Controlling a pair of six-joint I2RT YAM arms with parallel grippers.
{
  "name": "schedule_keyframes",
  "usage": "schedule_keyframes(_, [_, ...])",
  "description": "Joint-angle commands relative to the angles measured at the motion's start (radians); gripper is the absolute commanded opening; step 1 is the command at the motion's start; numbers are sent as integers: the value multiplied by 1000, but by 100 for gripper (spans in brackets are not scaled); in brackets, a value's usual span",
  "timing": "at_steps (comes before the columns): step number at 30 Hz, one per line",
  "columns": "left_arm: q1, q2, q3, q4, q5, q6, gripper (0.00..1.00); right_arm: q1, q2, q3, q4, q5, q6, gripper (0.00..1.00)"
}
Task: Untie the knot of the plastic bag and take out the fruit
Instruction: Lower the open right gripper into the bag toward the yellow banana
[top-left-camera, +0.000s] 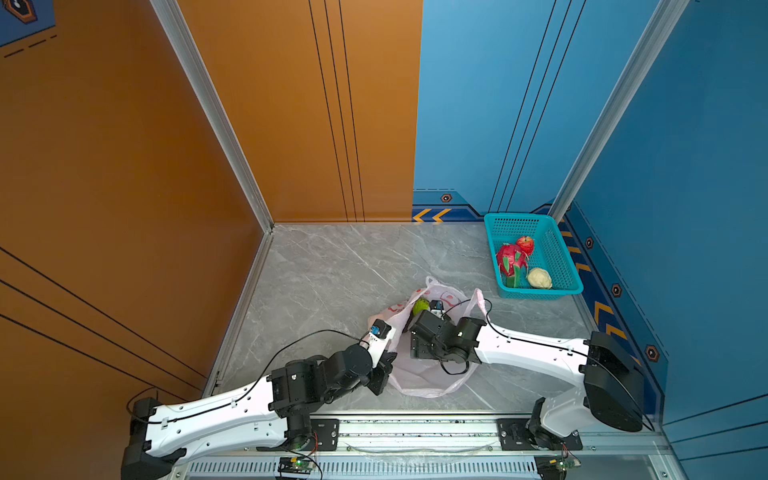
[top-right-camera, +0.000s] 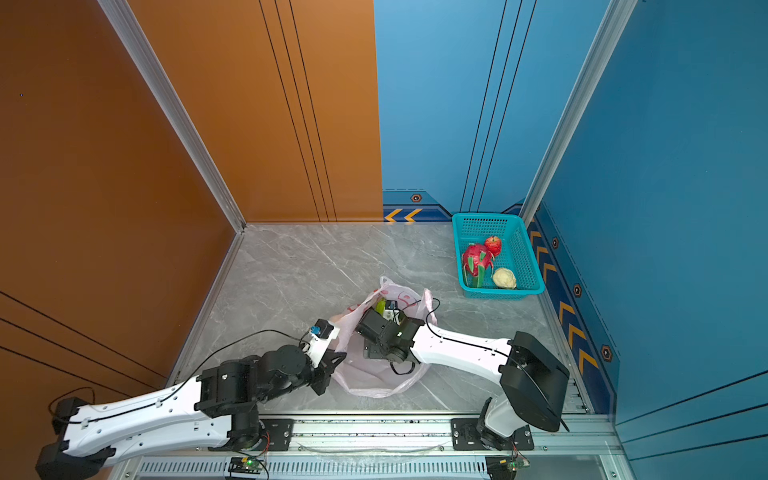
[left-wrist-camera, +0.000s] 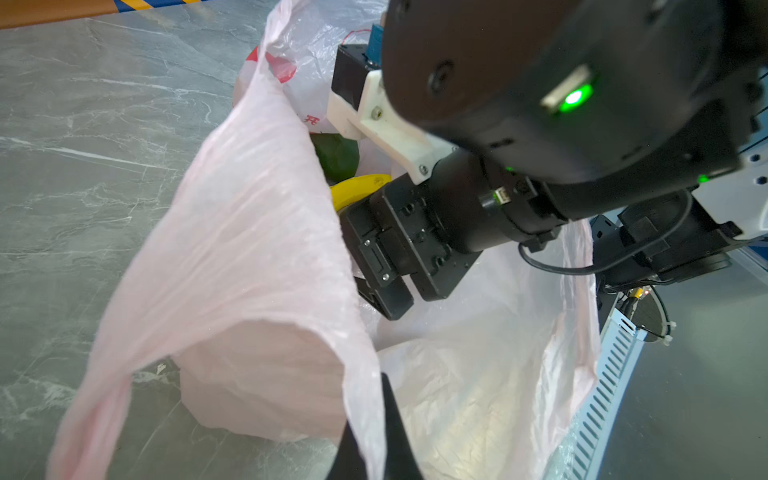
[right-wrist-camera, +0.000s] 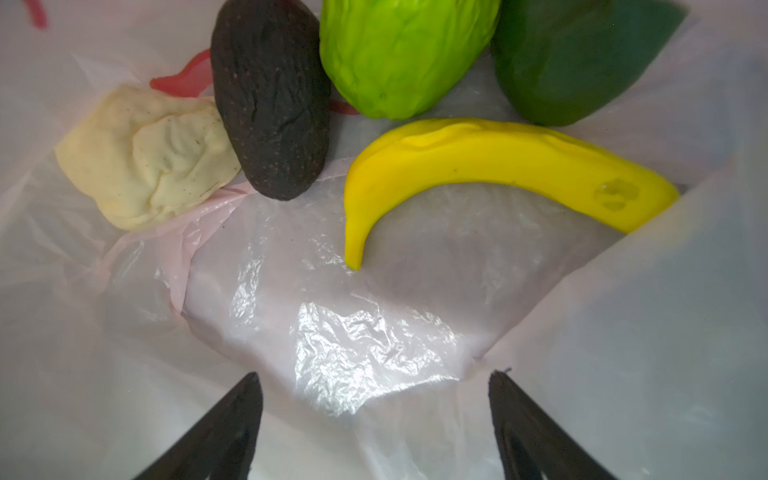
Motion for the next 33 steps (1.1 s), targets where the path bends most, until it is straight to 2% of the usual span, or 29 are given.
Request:
schedule_keyframes(1, [-13,8,-9,-5,-25,-2,0,-1,34,36,46,67,140,81])
schedule_keyframes(4, [-12,21,-7,14,-35,4,0,-11,51,27,74,105,236,77])
schedule_keyframes(7, [-13,22,-6,32,-60,15,0,-23,66,23,115,133,280,76])
schedule_keyframes(15, [-4,25,16,66,-70,39,0,-76,124,5,197,136,337,73])
schedule_keyframes(28, [27,37,25,94,-44,59,0,-122,208,49,177,147,325,65])
schedule_keyframes(33, [52,24,24,83,-36,62,0,-98,132,73,139,129,266,66])
